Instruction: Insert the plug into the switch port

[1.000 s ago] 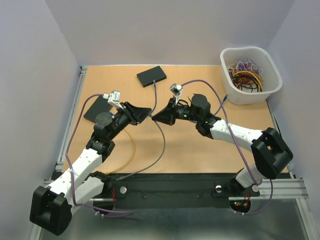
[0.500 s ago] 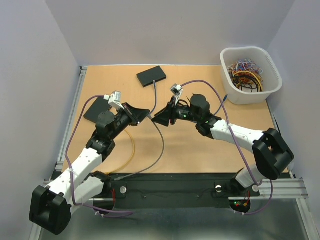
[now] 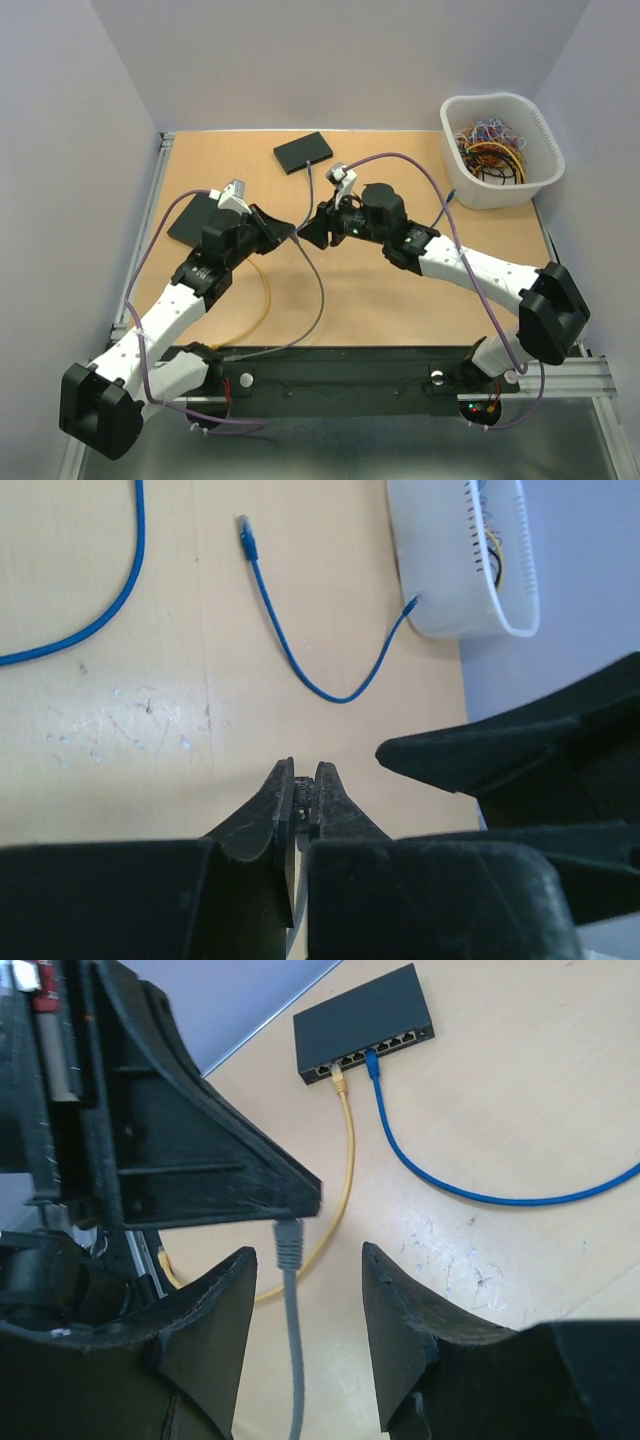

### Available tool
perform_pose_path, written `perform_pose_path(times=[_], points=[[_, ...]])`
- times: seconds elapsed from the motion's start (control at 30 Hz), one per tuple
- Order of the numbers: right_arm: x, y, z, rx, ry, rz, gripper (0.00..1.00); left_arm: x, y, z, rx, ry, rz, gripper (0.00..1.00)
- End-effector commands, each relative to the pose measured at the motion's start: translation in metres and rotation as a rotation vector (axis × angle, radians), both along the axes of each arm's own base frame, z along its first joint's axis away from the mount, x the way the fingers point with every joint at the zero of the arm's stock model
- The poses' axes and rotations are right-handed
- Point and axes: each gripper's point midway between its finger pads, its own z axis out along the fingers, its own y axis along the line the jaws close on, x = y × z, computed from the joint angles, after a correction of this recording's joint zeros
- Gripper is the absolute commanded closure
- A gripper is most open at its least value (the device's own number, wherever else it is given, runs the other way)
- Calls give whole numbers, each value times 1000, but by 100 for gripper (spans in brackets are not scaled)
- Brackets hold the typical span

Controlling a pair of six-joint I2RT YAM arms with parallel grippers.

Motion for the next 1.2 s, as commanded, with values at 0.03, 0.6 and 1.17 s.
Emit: perform_pose_path(times=[0.03, 0.6, 1.17], points=[[1, 15, 11, -58, -87, -31, 49, 4, -2, 15, -4, -6, 14, 100], [5, 25, -19, -158, -67, -57, 55, 3, -6, 15, -4, -10, -3, 100], [3, 34, -26, -161, -45, -42, 68, 2, -8, 15, -12, -18, -11, 100]])
